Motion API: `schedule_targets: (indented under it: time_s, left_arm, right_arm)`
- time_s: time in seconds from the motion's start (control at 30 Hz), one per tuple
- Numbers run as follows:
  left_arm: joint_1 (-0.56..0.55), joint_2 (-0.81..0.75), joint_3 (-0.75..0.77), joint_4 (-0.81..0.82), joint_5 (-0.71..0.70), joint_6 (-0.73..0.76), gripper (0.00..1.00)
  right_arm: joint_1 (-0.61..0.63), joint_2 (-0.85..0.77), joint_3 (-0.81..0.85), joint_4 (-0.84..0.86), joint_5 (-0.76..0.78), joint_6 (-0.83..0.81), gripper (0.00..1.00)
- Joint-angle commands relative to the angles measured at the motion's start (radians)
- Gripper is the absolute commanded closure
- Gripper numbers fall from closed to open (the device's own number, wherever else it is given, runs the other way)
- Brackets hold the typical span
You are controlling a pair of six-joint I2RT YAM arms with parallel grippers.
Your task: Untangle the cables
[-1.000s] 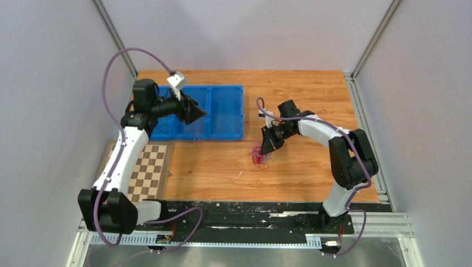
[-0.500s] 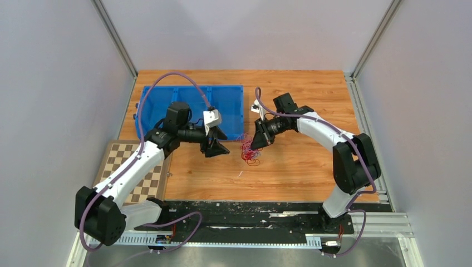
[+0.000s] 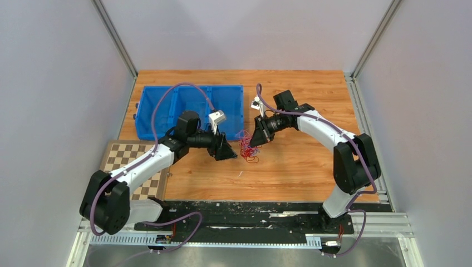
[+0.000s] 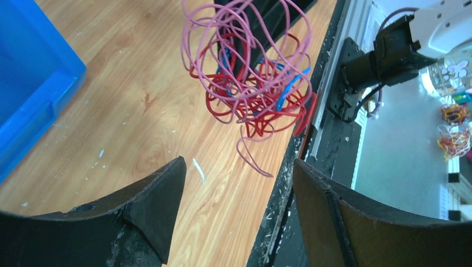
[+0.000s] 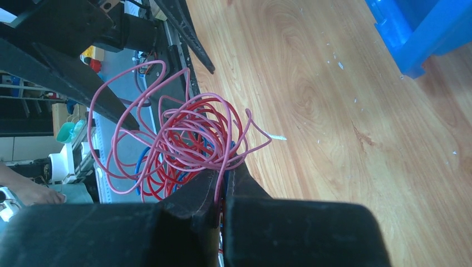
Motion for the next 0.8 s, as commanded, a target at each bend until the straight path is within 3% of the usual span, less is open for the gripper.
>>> schedule_targets:
  time_s: [0.0, 0.1, 0.17, 0.2, 0.23, 0.3, 0.33, 0.77]
  left_arm:
    - [-0.019, 0.037, -0.002, 0.092, -0.052, -0.098, 0.23]
    - [-0.020, 0.071, 0.003, 0.086, -0.072, -0.106, 0.29]
    - [-0.021, 0.083, 0.021, 0.067, -0.067, -0.092, 0.43]
    - [-0.022, 0.087, 0.038, 0.047, -0.054, -0.074, 0.58]
    - [-0.021, 0.088, 0.046, 0.018, -0.045, -0.065, 0.65]
    - [-0.022, 0.077, 0.063, -0.009, -0.023, -0.037, 0.93]
    - [-0.021, 0.071, 0.067, -0.017, -0.016, -0.019, 0.97]
    - [-0.019, -0.192, 0.122, -0.388, 0.065, 0.287, 1.00]
  right_arm:
    - [0.001, -0.046, 0.043, 0.028, -0.033, 0.019, 1.00]
    - [-0.001, -0.052, 0.045, 0.029, -0.028, 0.020, 1.00]
    - [-0.002, -0.058, 0.042, 0.028, -0.023, 0.019, 1.00]
    - [-0.003, -0.061, 0.037, 0.028, -0.021, 0.020, 1.00]
    - [-0.006, -0.062, 0.036, 0.028, -0.018, 0.020, 1.00]
    - [-0.018, -0.064, 0.034, 0.029, -0.017, 0.021, 1.00]
    - [-0.030, -0.064, 0.036, 0.028, -0.014, 0.023, 1.00]
    - [-0.380, 0.018, 0.085, 0.037, 0.094, 0.040, 0.98]
